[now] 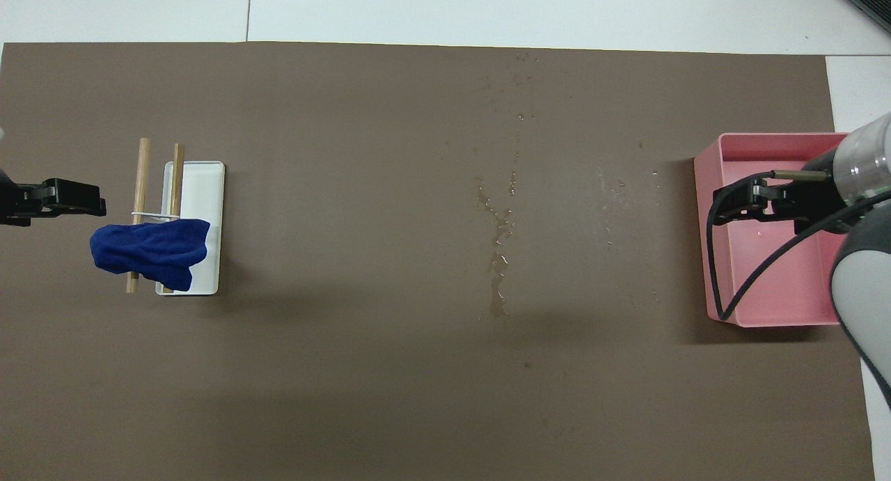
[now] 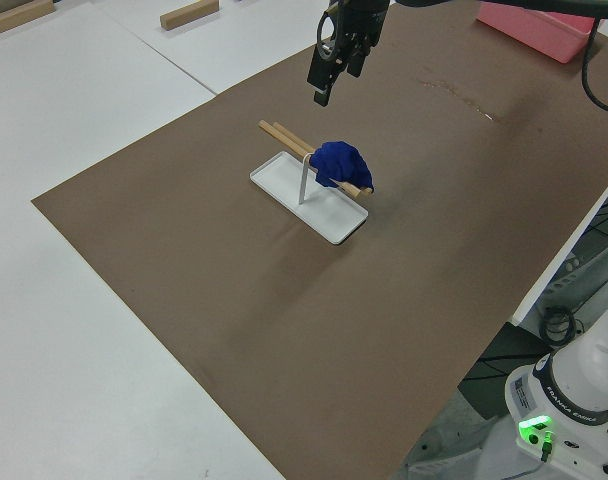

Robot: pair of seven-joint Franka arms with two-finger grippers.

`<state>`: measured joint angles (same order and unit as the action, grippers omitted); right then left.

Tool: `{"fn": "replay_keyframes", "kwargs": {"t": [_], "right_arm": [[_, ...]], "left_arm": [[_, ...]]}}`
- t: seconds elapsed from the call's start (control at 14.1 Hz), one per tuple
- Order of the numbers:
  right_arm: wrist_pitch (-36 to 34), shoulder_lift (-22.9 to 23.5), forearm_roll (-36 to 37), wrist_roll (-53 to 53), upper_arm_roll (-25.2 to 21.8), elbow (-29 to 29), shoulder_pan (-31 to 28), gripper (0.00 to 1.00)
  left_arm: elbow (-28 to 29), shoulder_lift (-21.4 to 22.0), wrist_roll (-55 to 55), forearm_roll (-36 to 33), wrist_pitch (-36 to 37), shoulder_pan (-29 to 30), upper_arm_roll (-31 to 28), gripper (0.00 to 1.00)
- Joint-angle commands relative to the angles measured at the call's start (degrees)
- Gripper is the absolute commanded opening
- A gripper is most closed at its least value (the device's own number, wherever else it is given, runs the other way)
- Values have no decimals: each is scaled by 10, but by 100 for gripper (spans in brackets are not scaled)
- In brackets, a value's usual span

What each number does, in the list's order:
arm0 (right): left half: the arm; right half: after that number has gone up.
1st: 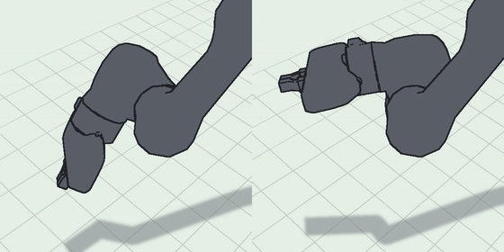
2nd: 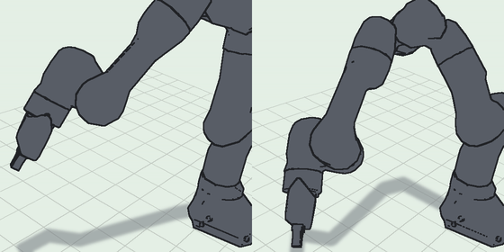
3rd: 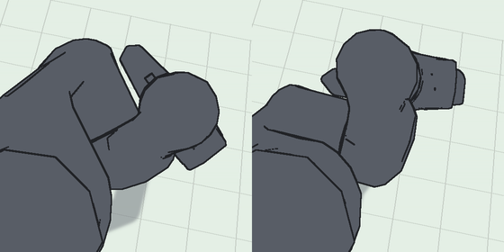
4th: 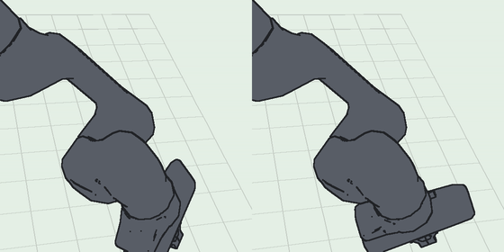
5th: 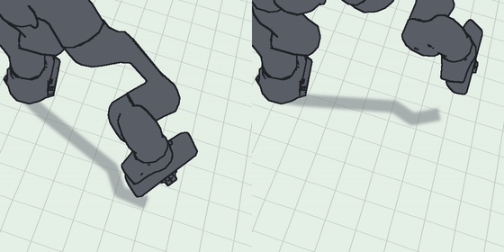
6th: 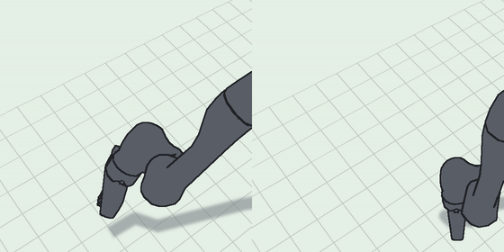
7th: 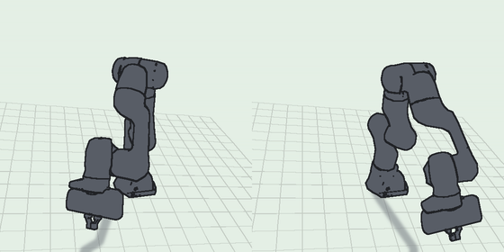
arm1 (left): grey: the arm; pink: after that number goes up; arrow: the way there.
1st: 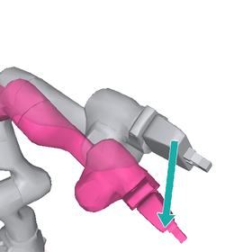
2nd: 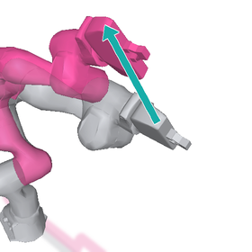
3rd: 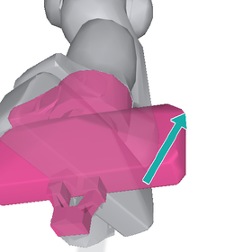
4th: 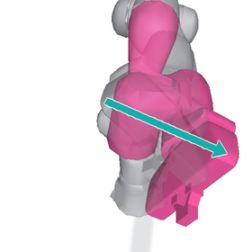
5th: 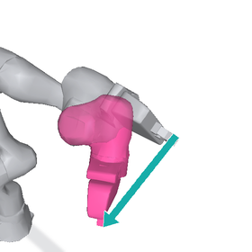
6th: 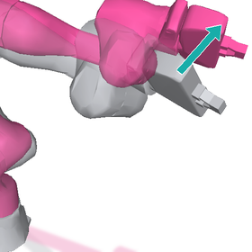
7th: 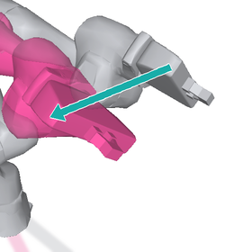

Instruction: Wipe water with towel using both arms

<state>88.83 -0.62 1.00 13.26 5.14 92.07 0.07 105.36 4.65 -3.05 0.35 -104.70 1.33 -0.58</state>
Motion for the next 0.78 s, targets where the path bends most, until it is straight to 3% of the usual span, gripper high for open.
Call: {"fn": "replay_keyframes", "kwargs": {"t": [0.0, 0.21, 0.43, 0.71], "right_arm": [[-3, -3, -14, -8, 4, 4, -10, 100], [-3, -3, -14, -8, 4, 4, -10, 100], [-3, -3, -14, -8, 4, 4, -10, 100], [-4, -3, -14, -12, 5, 4, -10, 100]], "left_arm": [[54, 24, -25, -10, -36, 20, 5, 100], [108, 27, -146, -10, -79, 24, 5, 100], [150, 31, -165, -10, -97, 36, 5, 100], [156, 32, -200, -10, -94, 38, 7, 100]]}}
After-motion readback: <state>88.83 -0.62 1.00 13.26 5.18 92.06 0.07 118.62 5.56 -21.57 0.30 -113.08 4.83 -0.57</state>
